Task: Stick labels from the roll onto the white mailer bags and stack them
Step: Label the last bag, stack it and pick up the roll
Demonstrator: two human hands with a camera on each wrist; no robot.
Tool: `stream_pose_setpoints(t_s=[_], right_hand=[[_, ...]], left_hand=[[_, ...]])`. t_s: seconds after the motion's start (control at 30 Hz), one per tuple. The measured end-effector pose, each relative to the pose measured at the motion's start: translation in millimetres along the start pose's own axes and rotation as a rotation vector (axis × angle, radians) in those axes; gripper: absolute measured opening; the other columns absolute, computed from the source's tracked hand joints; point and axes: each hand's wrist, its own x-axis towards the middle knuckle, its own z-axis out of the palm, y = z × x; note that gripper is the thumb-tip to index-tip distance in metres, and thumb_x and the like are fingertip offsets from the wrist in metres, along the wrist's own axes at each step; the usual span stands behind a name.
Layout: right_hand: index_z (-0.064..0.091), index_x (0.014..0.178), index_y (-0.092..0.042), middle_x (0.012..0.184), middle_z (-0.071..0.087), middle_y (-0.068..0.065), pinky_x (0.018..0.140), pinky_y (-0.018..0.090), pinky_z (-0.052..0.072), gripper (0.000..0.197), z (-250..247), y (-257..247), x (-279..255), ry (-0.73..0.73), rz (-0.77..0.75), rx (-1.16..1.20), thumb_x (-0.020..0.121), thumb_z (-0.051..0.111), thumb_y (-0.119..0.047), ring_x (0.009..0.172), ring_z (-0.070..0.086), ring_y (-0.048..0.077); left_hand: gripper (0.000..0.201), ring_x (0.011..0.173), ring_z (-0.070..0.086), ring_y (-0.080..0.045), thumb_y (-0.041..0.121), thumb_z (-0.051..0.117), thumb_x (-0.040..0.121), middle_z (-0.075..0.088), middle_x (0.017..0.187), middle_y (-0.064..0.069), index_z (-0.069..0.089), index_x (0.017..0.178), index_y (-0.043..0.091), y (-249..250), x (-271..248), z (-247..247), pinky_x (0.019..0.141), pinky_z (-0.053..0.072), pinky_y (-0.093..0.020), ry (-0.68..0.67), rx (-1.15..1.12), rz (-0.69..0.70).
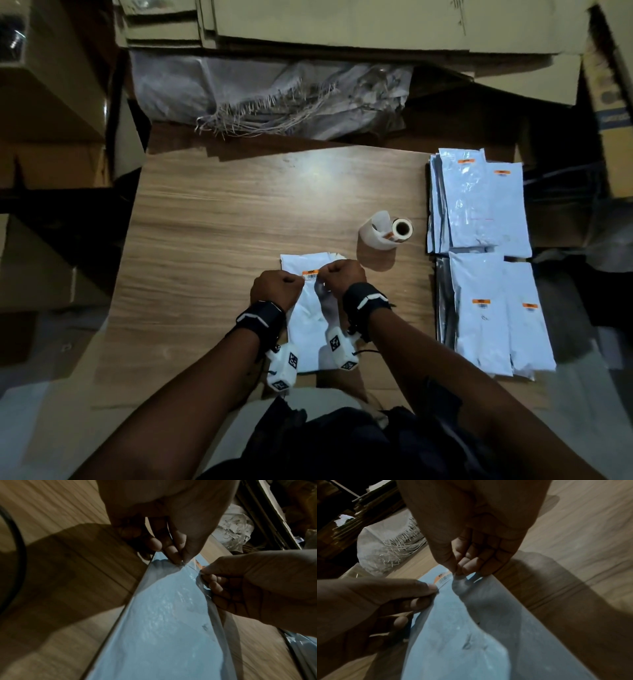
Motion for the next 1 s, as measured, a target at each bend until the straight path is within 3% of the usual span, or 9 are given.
stream_pose_setpoints(t_s=[0.17, 0.3, 0.37, 0.5, 0.57, 0.67, 0.8, 0.9, 1.0], right_hand=[[0.075, 0.066, -0.014, 0.07, 0.073, 0.0, 0.06, 0.018, 0.054, 0.014, -2.9, 0.4, -0.7, -0.022, -0.024, 0.006, 0.076, 0.064, -0.011, 0.066, 0.068, 0.01], [0.071, 0.059, -0.019, 0.068, 0.072, -0.003, 0.073, 0.031, 0.059, 0.016, -3.2, 2.7, 2.9, -0.032, -0.074, -0.049, 0.074, 0.065, -0.016, 0.074, 0.07, 0.016], [0.068, 0.057, -0.022, 0.069, 0.071, -0.004, 0.073, 0.033, 0.059, 0.017, -2.6, 2.3, 2.1, -0.031, -0.097, -0.072, 0.073, 0.066, -0.016, 0.075, 0.069, 0.016], [0.061, 0.059, -0.025, 0.069, 0.064, -0.008, 0.065, 0.023, 0.046, 0.018, -5.9, 0.3, -1.8, -0.015, -0.145, -0.157, 0.076, 0.064, -0.019, 0.072, 0.062, 0.013], [0.058, 0.06, -0.025, 0.07, 0.062, -0.009, 0.066, 0.022, 0.043, 0.02, -6.3, 0.2, -2.0, -0.031, -0.169, -0.19, 0.079, 0.064, -0.022, 0.074, 0.06, 0.014], [0.06, 0.065, -0.024, 0.076, 0.064, -0.005, 0.071, 0.025, 0.046, 0.018, -6.2, 0.6, -0.5, -0.059, -0.188, -0.227, 0.082, 0.064, -0.027, 0.081, 0.062, 0.017], [0.062, 0.067, -0.024, 0.081, 0.069, -0.001, 0.077, 0.03, 0.051, 0.015, -8.7, 0.5, -0.2, -0.077, -0.198, -0.252, 0.081, 0.064, -0.027, 0.084, 0.063, 0.018], [0.067, 0.07, -0.021, 0.082, 0.071, -0.002, 0.076, 0.028, 0.051, 0.009, -11.1, 0.3, -1.9, -0.109, -0.178, -0.225, 0.078, 0.066, -0.024, 0.083, 0.064, 0.016], [0.071, 0.066, -0.018, 0.077, 0.072, -0.001, 0.077, 0.031, 0.053, 0.009, -13.6, -1.6, -4.8, -0.135, -0.159, -0.159, 0.075, 0.067, -0.019, 0.08, 0.066, 0.016]], left_hand=[[0.019, 0.084, 0.068, -0.018, 0.041, 0.068, 0.08, 0.075, 0.085, 0.006, 0.078, 0.081, 0.024, -0.2, 0.7, -2.1, 0.071, 0.05, -0.021, -0.005, -0.021, 0.017], [0.027, 0.082, 0.067, -0.013, 0.054, 0.072, 0.077, 0.074, 0.085, 0.011, 0.075, 0.079, 0.027, -0.4, 0.7, 0.8, 0.076, 0.053, -0.024, -0.021, -0.093, 0.027], [0.028, 0.08, 0.066, -0.012, 0.056, 0.073, 0.075, 0.073, 0.084, 0.012, 0.073, 0.077, 0.028, 0.2, 2.0, 2.1, 0.073, 0.05, -0.023, -0.034, -0.108, 0.041], [0.018, 0.088, 0.067, -0.016, 0.042, 0.068, 0.083, 0.073, 0.091, 0.008, 0.073, 0.078, 0.026, 0.9, 4.2, 2.4, 0.073, 0.047, -0.022, -0.074, -0.081, 0.071], [0.019, 0.087, 0.066, -0.019, 0.041, 0.065, 0.083, 0.072, 0.088, 0.006, 0.073, 0.078, 0.025, -0.5, 5.3, 2.6, 0.074, 0.048, -0.024, -0.081, -0.061, 0.072], [0.019, 0.084, 0.066, -0.017, 0.047, 0.065, 0.083, 0.071, 0.083, 0.01, 0.072, 0.076, 0.03, -1.3, 5.6, 3.4, 0.074, 0.05, -0.025, -0.12, -0.049, 0.091], [0.023, 0.086, 0.067, -0.02, 0.053, 0.062, 0.079, 0.073, 0.088, 0.008, 0.072, 0.076, 0.032, -2.5, 5.5, 4.7, 0.082, 0.055, -0.033, -0.152, -0.045, 0.108], [0.017, 0.092, 0.066, -0.02, 0.047, 0.061, 0.081, 0.073, 0.093, 0.008, 0.069, 0.076, 0.032, 1.4, 1.9, 3.6, 0.089, 0.051, -0.035, -0.158, -0.014, 0.122], [0.018, 0.089, 0.065, -0.02, 0.04, 0.061, 0.081, 0.069, 0.085, 0.008, 0.069, 0.08, 0.024, 3.4, -1.2, 3.3, 0.092, 0.048, -0.038, -0.152, -0.014, 0.118]])
